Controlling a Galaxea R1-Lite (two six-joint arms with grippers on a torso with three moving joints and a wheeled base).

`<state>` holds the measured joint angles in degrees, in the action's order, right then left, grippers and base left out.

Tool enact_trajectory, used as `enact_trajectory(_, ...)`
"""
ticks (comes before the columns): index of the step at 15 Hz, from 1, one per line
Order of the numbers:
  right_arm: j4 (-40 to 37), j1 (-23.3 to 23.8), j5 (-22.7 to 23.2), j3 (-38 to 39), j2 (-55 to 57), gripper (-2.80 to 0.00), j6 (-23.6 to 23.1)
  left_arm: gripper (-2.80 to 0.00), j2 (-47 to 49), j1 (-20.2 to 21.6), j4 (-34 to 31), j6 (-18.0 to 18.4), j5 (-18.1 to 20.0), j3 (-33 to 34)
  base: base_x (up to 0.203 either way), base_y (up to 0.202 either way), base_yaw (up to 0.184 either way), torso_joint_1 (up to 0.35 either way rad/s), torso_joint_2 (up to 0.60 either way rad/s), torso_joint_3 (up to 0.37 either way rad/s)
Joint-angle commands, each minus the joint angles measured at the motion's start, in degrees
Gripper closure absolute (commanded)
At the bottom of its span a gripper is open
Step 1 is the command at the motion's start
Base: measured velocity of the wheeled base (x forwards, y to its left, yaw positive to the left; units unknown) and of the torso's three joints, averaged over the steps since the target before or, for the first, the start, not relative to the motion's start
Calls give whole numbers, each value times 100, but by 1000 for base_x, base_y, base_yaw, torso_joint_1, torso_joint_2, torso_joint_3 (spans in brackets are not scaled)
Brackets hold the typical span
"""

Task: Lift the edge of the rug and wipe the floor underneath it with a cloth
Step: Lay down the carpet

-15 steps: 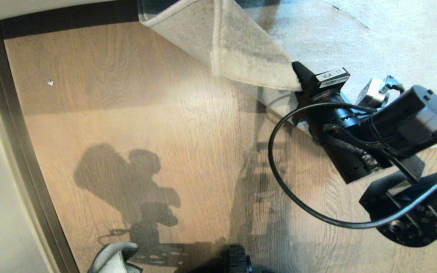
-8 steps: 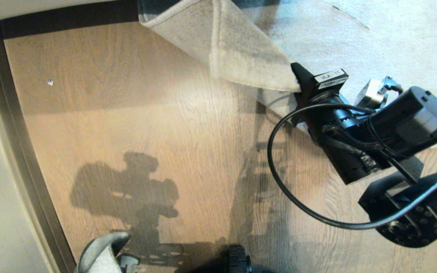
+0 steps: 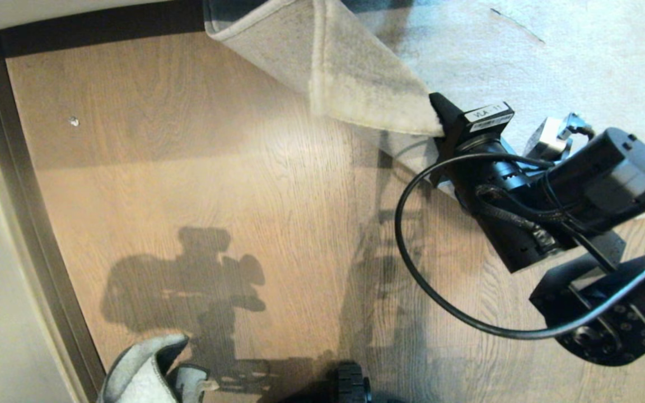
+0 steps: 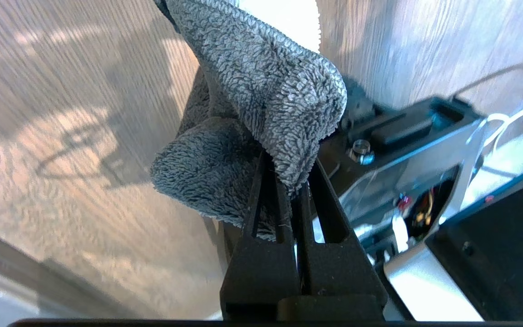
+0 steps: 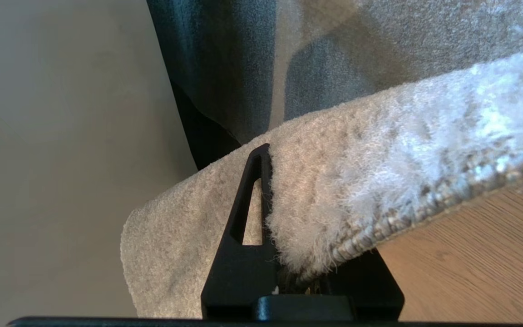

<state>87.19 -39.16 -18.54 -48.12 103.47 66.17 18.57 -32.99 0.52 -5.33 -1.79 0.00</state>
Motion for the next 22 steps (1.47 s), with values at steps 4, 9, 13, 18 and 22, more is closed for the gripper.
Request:
enact_trajectory(4,257,-4,-9,48,-11,0,1,0,-231,-6,0,-3,-5,0,0,0,0,0,0,0)
enact_trajectory(9,255,-4,-9,168,-117,0,-7,0,-231,-6,0,-3,-5,0,0,0,0,0,0,0)
enact_trajectory(13,261,4,-9,180,-99,0,10,0,-231,-6,0,-3,-5,0,0,0,0,0,0,0)
enact_trajectory(18,256,4,0,215,-118,0,27,0,-135,529,0,-3,-5,0,0,0,0,0,0,0)
enact_trajectory(22,255,4,61,197,-134,0,19,0,98,1993,0,-3,-5,0,0,0,0,0,0,0)
